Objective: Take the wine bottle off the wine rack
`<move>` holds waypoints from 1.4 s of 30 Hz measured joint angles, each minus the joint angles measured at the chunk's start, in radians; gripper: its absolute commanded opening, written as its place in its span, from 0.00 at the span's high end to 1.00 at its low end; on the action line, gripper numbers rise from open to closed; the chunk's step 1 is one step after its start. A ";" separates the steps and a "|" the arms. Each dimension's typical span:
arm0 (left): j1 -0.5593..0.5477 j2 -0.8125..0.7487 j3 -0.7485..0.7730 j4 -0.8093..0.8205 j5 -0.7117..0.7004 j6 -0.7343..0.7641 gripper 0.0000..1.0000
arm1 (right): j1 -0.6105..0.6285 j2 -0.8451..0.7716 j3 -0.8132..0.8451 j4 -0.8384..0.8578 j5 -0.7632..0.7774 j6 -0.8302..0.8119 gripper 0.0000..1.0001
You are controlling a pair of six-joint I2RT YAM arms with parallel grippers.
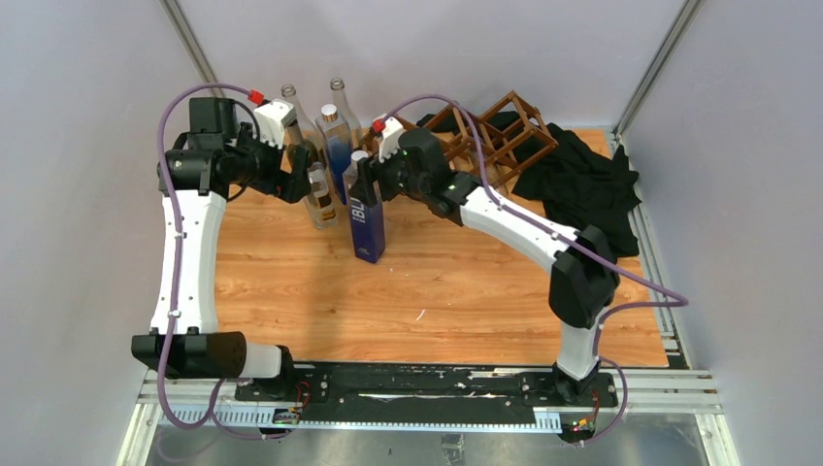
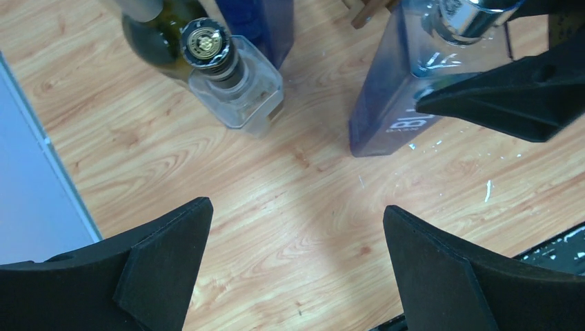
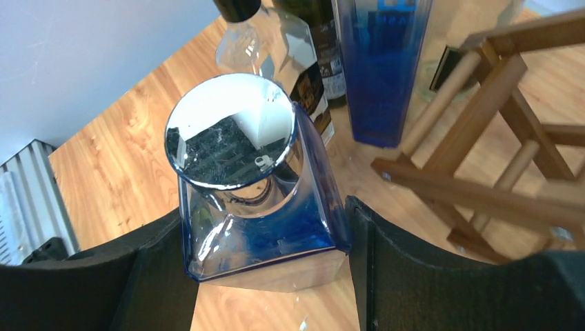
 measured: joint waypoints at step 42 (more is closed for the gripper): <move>0.020 0.004 0.013 -0.010 -0.002 -0.002 0.00 | -0.127 0.269 0.313 0.013 0.018 -0.178 1.00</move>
